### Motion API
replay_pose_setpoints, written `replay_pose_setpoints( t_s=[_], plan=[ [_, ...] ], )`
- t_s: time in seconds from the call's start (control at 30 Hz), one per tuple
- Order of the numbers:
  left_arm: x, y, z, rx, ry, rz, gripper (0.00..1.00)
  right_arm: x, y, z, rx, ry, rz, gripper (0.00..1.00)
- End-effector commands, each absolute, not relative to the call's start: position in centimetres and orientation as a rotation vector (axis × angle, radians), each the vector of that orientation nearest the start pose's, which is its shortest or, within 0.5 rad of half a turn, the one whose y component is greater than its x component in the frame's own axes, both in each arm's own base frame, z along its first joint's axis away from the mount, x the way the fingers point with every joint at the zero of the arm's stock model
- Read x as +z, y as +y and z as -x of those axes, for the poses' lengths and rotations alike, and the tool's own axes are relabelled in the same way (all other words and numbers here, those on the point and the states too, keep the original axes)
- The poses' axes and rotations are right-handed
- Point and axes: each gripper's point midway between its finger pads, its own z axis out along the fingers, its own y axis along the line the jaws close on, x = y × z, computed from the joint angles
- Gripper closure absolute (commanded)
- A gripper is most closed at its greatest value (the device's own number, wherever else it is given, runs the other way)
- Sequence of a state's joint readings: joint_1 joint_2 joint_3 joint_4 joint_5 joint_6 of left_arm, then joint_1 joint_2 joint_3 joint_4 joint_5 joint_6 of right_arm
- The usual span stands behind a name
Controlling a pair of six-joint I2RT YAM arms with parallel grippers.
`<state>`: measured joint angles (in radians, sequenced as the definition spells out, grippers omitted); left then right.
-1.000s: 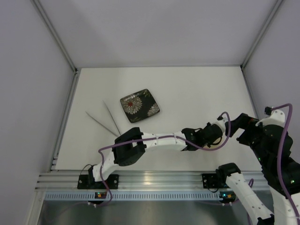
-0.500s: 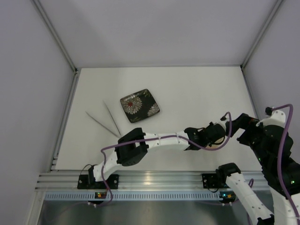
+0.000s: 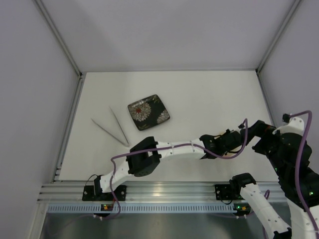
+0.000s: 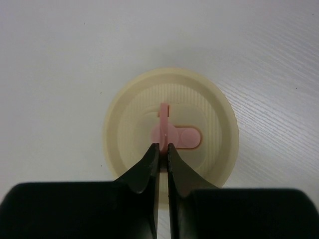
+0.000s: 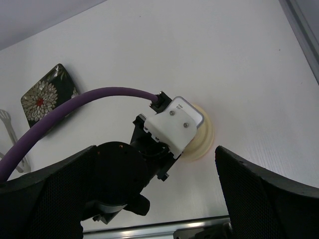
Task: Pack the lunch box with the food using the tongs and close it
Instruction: Close the box lid on the packing box.
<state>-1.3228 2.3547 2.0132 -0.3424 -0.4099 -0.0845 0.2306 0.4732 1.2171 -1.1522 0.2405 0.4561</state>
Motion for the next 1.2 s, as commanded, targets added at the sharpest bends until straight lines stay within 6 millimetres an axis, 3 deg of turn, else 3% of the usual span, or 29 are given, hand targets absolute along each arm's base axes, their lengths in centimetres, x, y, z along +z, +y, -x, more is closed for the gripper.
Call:
replay_pose_setpoints(
  t_s=[0.0,0.53,0.8,0.9,1.17],
  plan=[
    [0.5,-53.2,-20.0,-0.091,2.063,-1.353,0.89,31.3,1.4,-14.1,0.243,1.935,-0.356,0.01],
    [-1.2,-51.6,-20.3,0.023,2.075,-1.412,0.72,30.8,1.7,-14.3,0.254,1.949,-0.357,0.0],
    [-1.7,-51.4,-20.2,0.033,2.081,-1.422,0.55,30.7,1.7,-14.4,0.258,1.951,-0.357,0.01],
    [-0.9,-51.6,-20.3,0.004,2.074,-1.397,0.52,30.7,1.7,-14.4,0.256,1.953,-0.355,0.01],
    [3.6,-54.0,-20.1,-0.18,2.013,-1.305,0.5,30.8,1.6,-14.3,0.248,1.95,-0.357,0.01]
  ],
)
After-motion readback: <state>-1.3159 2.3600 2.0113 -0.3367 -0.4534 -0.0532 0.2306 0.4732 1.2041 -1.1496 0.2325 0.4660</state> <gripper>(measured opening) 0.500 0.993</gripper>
